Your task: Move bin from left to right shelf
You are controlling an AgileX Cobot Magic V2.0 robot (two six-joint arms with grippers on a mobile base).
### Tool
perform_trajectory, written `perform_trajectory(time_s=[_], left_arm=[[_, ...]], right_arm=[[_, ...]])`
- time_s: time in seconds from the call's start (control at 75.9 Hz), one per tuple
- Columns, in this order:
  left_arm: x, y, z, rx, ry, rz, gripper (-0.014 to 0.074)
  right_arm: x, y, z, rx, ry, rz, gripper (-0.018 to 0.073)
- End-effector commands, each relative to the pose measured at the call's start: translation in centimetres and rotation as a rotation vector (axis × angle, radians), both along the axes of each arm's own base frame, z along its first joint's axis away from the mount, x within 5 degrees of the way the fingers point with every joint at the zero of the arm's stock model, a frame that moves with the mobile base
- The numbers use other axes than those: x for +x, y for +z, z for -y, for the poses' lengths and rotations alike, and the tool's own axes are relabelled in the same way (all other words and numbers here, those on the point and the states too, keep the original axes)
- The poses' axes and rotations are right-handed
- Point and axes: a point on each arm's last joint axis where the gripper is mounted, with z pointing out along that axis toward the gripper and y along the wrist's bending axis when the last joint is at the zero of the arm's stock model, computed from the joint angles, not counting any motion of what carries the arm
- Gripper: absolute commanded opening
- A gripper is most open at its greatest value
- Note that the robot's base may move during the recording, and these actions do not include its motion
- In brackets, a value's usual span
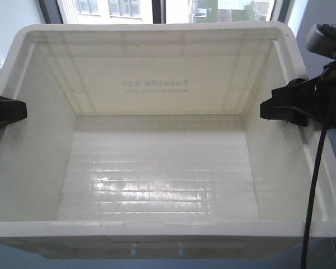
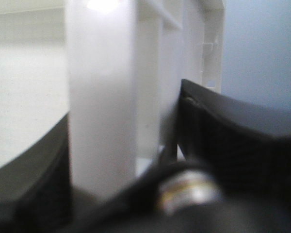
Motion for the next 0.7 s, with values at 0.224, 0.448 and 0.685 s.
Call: perform_trajectory(time_s=[0.224,0.448,0.685], left_arm=[[-0.32,3.05,0.26,-0.109,0.009,0.180,-0.0006],[-0.32,3.05,0.26,-0.109,0.009,0.180,-0.0006],[-0.32,3.05,0.26,-0.109,0.009,0.180,-0.0006]], right_arm=[[-0.43,2.94,-0.48,0.119,-0.009,0.137,-0.0006],[-0.43,2.94,-0.48,0.119,-0.009,0.137,-0.0006],[-0.43,2.94,-0.48,0.119,-0.009,0.137,-0.0006]])
